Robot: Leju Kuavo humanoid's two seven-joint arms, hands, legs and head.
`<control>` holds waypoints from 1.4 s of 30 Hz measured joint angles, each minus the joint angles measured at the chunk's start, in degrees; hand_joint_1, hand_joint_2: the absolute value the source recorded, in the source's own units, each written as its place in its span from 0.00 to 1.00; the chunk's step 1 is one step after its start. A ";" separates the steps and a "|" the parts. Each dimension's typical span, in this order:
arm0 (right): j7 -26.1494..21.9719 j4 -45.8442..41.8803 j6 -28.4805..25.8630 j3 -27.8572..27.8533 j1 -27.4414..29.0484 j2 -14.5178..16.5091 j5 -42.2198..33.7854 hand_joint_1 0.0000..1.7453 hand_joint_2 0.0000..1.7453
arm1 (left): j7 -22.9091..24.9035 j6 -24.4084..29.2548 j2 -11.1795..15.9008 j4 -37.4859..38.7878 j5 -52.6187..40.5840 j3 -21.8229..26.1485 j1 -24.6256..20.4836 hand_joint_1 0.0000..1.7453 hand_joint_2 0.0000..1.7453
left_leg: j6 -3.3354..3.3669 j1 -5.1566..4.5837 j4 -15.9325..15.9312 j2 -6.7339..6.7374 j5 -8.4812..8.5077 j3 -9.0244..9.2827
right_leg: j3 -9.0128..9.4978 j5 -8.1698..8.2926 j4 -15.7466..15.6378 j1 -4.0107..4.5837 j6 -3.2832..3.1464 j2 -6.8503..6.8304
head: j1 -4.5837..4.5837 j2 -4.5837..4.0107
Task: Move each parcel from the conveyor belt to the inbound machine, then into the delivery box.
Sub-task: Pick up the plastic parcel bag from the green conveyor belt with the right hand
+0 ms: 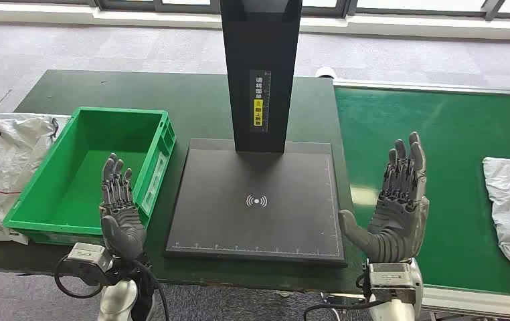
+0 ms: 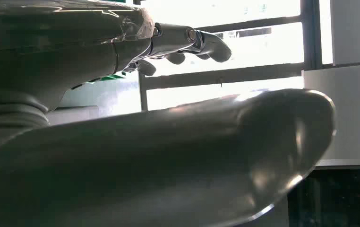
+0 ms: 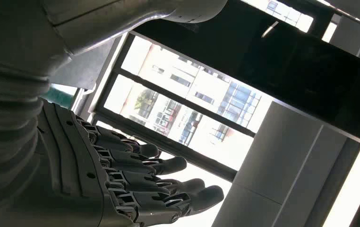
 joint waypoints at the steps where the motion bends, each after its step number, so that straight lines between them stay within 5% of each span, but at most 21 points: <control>1: 0.00 0.00 0.00 0.00 0.00 0.00 0.00 0.00 1.00 | 0.00 0.00 0.00 0.04 0.00 0.00 -0.02 0.00 0.00 | 0.00 0.00 0.00 0.00 0.00 0.00 | 0.00 0.00 0.00 0.00 0.00 0.00 | 0.00 0.00; 31: 0.59 0.09 -0.55 -0.03 -0.77 -0.04 0.98 0.00 1.00 | 0.00 0.13 0.00 0.08 -0.34 0.00 -0.06 0.00 0.00 | 0.00 0.00 0.00 0.00 0.00 0.00 | 0.01 0.00 0.00 0.00 0.00 0.00 | 0.00 0.00; 37: 7.61 2.68 -4.01 -2.22 -1.57 -0.40 7.60 0.00 1.00 | 0.00 0.53 -0.20 -0.50 -1.07 0.00 0.79 0.00 0.00 | 0.00 0.00 0.00 0.00 0.00 -0.01 | 0.02 0.00 0.00 0.00 0.00 -0.01 | 0.00 0.00; 42: 16.02 10.28 -7.16 -8.52 -5.53 -0.91 21.99 0.00 1.00 | -0.02 0.53 -0.95 -2.43 -2.33 0.00 2.53 0.00 0.00 | 0.01 -0.03 0.01 0.01 0.00 -0.01 | 0.04 0.02 -0.01 -0.02 0.01 -0.02 | 0.00 0.00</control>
